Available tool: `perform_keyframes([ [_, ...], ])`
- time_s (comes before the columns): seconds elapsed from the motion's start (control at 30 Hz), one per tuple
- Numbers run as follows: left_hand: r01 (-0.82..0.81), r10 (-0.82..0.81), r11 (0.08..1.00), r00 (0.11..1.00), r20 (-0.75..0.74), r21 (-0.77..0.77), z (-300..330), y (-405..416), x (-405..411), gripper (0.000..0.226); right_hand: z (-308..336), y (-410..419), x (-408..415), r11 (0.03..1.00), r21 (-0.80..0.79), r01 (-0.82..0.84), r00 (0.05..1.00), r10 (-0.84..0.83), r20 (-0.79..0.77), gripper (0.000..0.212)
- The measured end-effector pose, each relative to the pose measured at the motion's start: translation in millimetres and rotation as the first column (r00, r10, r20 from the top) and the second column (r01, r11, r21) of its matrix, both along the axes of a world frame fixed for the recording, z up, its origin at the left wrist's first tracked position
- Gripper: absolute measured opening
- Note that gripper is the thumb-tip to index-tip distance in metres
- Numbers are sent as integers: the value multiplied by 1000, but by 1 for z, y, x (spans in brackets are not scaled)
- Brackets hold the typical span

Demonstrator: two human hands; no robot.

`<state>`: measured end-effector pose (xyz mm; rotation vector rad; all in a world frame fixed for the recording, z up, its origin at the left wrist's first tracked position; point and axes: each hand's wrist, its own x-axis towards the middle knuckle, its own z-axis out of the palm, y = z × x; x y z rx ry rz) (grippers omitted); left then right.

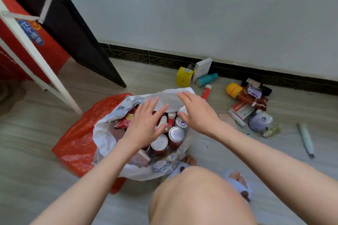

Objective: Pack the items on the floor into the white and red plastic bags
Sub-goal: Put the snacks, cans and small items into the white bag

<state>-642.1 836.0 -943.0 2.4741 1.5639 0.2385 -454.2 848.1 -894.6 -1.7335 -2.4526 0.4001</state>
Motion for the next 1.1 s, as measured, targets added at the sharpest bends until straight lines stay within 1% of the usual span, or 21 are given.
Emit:
perform_keyframes([
  [0.07, 91, -90, 994, 996, -29, 61, 23, 20, 28, 64, 20, 14, 32, 997, 64, 40, 996, -45, 76, 64],
  [0.13, 148, -144, 985, 989, -40, 94, 42, 39, 62, 67, 38, 23, 68, 992, 98, 84, 987, -97, 131, 66],
  [0.2, 214, -208, 970, 976, -60, 118, 57, 58, 98, 66, 49, 26, 105, 985, 107, 133, 976, -149, 157, 66],
  [0.27, 297, -289, 945, 955, -70, 139, 63, 77, 135, 59, 48, 23, 142, 973, 103, 207, 965, -220, 142, 65],
  [0.4, 434, -432, 888, 901, -46, 153, 55, 110, 208, 55, 14, 14, 216, 908, 40, 417, 906, -419, 61, 61],
  [0.5, 508, -501, 858, 860, -97, 79, 26, 126, 254, 58, -28, 11, 262, 840, -54, 541, 841, -541, 16, 60],
  [0.6, 485, -490, 871, 859, -147, -74, -25, 135, 284, 63, -71, 11, 293, 775, -142, 616, 782, -624, -8, 65],
  [0.7, 332, -374, 889, 924, -81, -315, -91, 129, 299, 66, -112, 10, 311, 708, -171, 686, 711, -701, -51, 69],
  [0.77, 231, -289, 858, 956, -59, -458, -129, 116, 300, 71, -137, 8, 317, 673, -198, 712, 679, -733, -51, 73],
  [0.8, 204, -278, 839, 958, -75, -504, -147, 109, 298, 75, -149, 7, 320, 666, -211, 715, 678, -734, -19, 75],
  [0.87, 190, -293, 820, 950, -110, -539, -174, 100, 295, 82, -171, 8, 325, 677, -217, 703, 703, -707, 70, 79],
  [0.93, 204, -304, 822, 947, -107, -532, -189, 102, 297, 88, -183, 13, 327, 706, -207, 678, 732, -673, 105, 81],
  [1.03, 245, -389, 801, 907, -163, -546, -198, 108, 308, 97, -189, 22, 328, 694, -225, 684, 718, -695, 40, 74],
  [1.1, 245, -399, 812, 895, -198, -530, -200, 109, 316, 100, -191, 23, 328, 677, -240, 696, 691, -722, -33, 68],
])
